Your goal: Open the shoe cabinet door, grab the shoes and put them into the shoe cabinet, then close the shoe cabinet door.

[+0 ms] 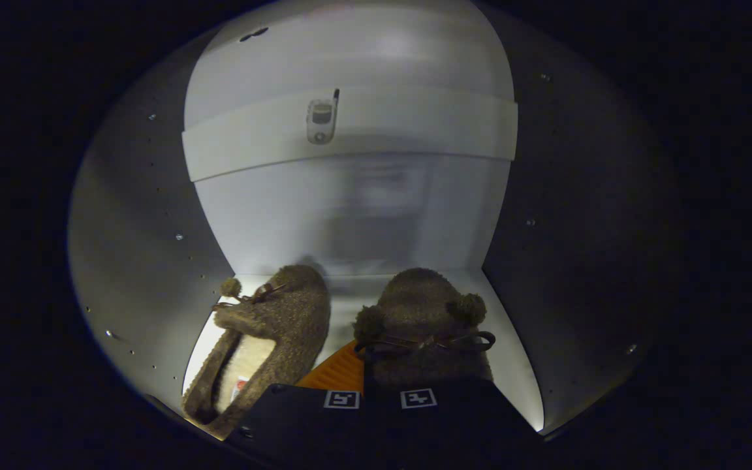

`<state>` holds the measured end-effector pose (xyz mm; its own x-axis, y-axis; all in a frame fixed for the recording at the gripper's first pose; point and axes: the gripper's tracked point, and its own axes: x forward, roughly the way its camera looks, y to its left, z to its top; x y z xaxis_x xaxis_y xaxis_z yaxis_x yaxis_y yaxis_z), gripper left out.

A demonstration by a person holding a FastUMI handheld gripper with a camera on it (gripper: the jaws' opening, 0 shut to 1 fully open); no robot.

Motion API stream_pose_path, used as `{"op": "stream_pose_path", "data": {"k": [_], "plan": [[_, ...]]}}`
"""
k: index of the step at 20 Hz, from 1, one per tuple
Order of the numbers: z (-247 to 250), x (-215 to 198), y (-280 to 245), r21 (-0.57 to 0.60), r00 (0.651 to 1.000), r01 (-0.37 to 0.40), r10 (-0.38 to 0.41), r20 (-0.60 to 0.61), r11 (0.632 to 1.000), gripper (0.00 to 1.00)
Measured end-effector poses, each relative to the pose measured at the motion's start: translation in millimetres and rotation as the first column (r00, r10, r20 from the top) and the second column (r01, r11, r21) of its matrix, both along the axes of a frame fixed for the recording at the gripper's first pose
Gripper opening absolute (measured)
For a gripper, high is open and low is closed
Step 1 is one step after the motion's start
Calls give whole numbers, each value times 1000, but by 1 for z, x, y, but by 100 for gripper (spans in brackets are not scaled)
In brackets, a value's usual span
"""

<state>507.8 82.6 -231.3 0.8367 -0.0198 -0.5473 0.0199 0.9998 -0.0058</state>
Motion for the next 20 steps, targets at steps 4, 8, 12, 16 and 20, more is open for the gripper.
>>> {"op": "stream_pose_path", "data": {"k": [4,8,12,16,20], "plan": [[0,-1,1,6,1000,14,-14,-5,1000,9],[6,-13,-1,-24,1000,5,-5,-11,1000,24],[13,-33,3,-34,1000,-22,21,-20,999,52],[33,-57,6,-33,999,-39,39,16,999,94],[55,-82,6,-18,995,-34,36,96,999,99]]}}
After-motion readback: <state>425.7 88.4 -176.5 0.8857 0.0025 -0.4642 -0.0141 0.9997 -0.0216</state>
